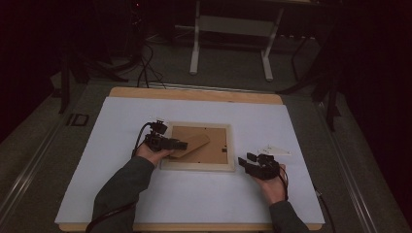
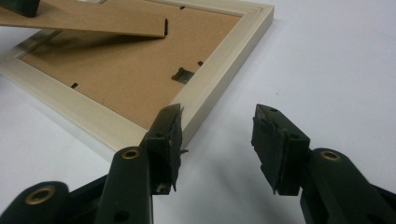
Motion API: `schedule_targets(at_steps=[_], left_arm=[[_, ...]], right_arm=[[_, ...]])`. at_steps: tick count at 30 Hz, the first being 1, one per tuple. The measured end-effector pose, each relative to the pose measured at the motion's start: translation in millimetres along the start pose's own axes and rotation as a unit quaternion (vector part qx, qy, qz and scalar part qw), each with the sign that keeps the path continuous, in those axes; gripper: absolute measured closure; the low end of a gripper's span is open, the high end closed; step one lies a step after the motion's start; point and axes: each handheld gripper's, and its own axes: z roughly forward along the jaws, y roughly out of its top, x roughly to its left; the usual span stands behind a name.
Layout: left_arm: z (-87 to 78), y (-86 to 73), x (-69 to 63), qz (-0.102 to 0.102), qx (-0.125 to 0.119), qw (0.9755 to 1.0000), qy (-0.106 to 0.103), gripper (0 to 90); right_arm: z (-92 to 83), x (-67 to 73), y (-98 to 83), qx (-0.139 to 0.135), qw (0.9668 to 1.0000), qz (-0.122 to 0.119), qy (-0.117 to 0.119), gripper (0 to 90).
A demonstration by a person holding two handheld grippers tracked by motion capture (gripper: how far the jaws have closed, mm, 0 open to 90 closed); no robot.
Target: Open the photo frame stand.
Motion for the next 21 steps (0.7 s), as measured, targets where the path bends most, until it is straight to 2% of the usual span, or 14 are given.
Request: schedule_targets(at_steps=[11, 21], left_arm=[[2.7, 0.2, -0.4, -0.018, 0.017, 0.9994, -0.022, 47.0], [4.1, 0.8, -1.3, -0.018, 0.022, 0.9992, -0.028, 50.4]], right_arm=[[0.8, 1.0, -0.1, 0.002, 1.0, -0.002, 0.001, 51.8], [2.2, 1.4, -0.6, 0.005, 1.0, -0.003, 0.003, 51.7]])
